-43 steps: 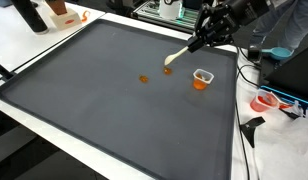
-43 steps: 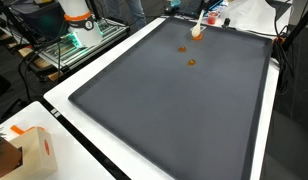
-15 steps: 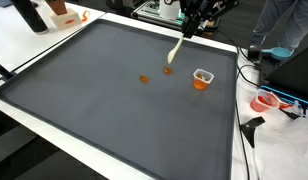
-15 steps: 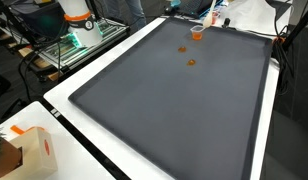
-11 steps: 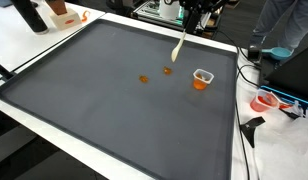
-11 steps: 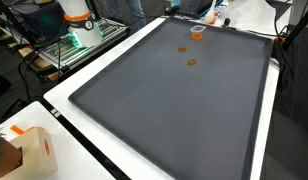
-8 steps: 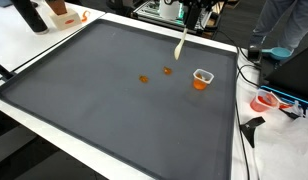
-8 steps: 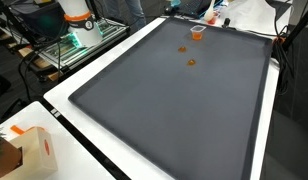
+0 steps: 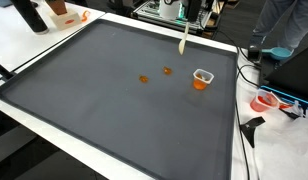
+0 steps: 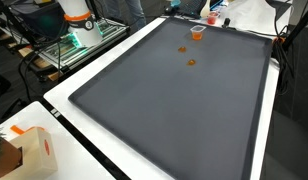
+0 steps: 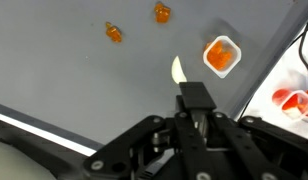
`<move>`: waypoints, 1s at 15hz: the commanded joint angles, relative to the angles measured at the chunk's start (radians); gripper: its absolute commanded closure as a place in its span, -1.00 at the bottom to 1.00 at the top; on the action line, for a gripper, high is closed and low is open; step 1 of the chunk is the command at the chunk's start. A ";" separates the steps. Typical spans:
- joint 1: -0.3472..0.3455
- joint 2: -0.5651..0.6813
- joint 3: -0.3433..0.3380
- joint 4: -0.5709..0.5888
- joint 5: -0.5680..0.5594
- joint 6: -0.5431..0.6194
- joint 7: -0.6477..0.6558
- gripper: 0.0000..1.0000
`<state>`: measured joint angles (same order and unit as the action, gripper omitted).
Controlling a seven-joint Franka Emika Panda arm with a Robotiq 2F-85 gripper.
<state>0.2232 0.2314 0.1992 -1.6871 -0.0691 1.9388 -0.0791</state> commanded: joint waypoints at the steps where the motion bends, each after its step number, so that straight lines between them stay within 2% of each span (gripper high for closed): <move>1: 0.002 0.001 0.000 0.005 0.000 -0.005 0.001 0.94; 4: -0.071 -0.008 0.008 -0.044 0.209 0.083 -0.174 0.94; 10: -0.175 -0.029 0.011 -0.162 0.528 0.154 -0.494 0.94; 15: -0.226 -0.035 -0.003 -0.262 0.745 0.132 -0.705 0.94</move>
<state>0.0237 0.2333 0.1985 -1.8614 0.5720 2.0609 -0.6800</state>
